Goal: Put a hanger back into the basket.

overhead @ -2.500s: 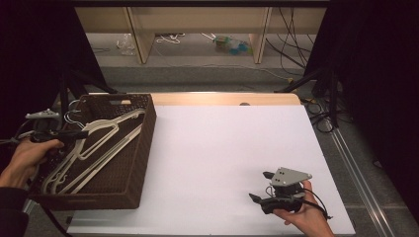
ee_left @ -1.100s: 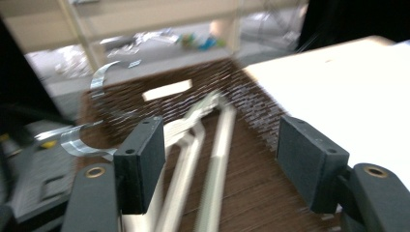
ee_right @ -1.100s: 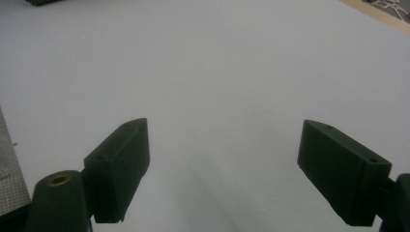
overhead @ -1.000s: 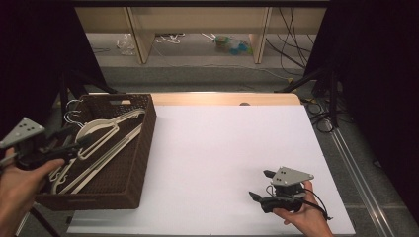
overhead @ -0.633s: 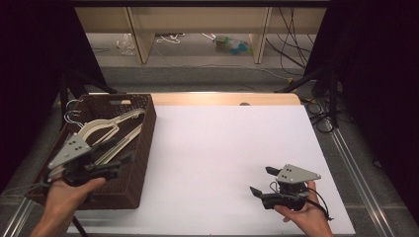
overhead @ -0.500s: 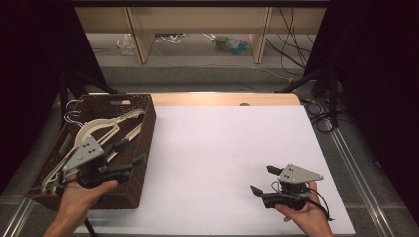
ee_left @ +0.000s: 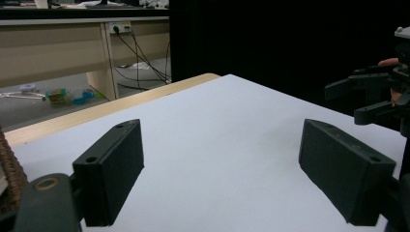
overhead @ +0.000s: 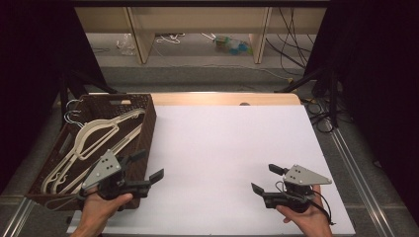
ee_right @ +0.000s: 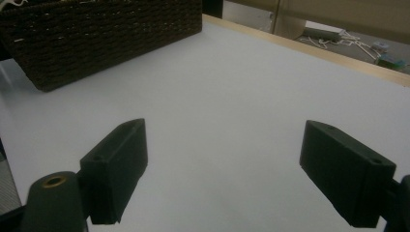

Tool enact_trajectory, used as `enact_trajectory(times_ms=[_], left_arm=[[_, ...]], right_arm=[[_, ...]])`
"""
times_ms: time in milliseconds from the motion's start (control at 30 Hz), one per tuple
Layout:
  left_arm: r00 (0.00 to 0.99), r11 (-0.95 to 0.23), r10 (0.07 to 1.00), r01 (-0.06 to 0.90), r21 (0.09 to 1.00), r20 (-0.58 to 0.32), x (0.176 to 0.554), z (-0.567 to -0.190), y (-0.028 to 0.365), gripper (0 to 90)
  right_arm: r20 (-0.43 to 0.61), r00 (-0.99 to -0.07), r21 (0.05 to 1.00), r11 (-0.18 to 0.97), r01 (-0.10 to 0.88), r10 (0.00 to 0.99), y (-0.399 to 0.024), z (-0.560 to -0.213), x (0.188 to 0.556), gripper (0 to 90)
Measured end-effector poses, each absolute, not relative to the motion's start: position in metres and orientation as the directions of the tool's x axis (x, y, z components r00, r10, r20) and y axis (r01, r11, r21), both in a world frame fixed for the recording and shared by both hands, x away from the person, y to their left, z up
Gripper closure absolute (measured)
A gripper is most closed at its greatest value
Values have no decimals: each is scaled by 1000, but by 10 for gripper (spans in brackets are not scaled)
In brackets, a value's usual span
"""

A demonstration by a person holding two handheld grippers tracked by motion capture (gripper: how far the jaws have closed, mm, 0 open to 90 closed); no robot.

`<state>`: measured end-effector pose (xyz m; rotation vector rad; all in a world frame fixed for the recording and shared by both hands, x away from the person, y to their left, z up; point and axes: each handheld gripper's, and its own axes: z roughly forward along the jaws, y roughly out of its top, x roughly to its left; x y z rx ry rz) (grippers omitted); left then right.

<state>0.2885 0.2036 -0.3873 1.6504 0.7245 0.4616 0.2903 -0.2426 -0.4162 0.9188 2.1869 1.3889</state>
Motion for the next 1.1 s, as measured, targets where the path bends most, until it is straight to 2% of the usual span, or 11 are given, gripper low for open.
enact_trajectory(times_ms=[100, 433, 500, 600, 900, 1100], left_arm=[[726, -121, 684, 197, 973, -62, 284, -396, 200, 162], [738, -128, 670, 228, 965, -85, 269, -420, 197, 163], [741, -147, 669, 211, 966, -60, 270, -422, 197, 163], [732, -110, 673, 237, 965, -103, 269, -424, 198, 163], [734, -151, 677, 218, 964, -60, 268, -428, 193, 163], [733, -132, 675, 229, 964, -81, 269, -429, 192, 163]], right_arm=[[24, -704, 909, 278, 312, 710, -242, -417, 286, 175], [33, -705, 921, 252, 297, 709, -241, -423, 270, 169], [32, -703, 921, 253, 297, 711, -242, -423, 268, 168], [39, -692, 924, 237, 299, 721, -242, -425, 265, 168], [31, -689, 927, 238, 291, 724, -247, -423, 266, 168], [33, -687, 934, 222, 279, 726, -249, -423, 267, 168]])
